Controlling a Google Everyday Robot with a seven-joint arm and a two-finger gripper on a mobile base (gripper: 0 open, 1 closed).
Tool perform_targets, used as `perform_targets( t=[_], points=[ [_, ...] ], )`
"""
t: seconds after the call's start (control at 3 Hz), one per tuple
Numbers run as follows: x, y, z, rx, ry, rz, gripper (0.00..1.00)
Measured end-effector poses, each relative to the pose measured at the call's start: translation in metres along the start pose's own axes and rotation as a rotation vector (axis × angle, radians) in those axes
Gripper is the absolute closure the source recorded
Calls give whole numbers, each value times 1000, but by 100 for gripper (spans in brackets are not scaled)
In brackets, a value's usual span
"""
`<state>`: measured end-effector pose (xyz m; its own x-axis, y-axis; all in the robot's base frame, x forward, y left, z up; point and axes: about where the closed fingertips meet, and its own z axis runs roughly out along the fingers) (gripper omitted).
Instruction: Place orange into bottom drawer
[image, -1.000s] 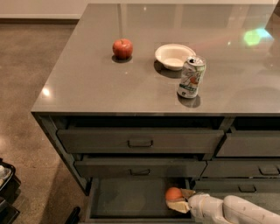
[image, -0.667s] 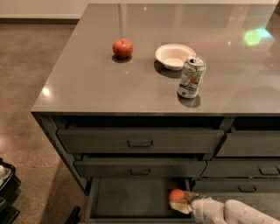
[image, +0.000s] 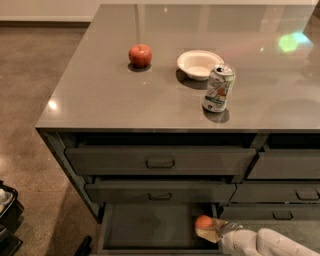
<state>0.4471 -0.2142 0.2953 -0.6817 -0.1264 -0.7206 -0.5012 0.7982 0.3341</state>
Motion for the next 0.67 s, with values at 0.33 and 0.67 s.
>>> perform_targets(
  t=[0.33,0.67],
  points=[
    [0,0,0,0,0,0,100],
    [28,-10,21,-23,33,59,100]
  ],
)
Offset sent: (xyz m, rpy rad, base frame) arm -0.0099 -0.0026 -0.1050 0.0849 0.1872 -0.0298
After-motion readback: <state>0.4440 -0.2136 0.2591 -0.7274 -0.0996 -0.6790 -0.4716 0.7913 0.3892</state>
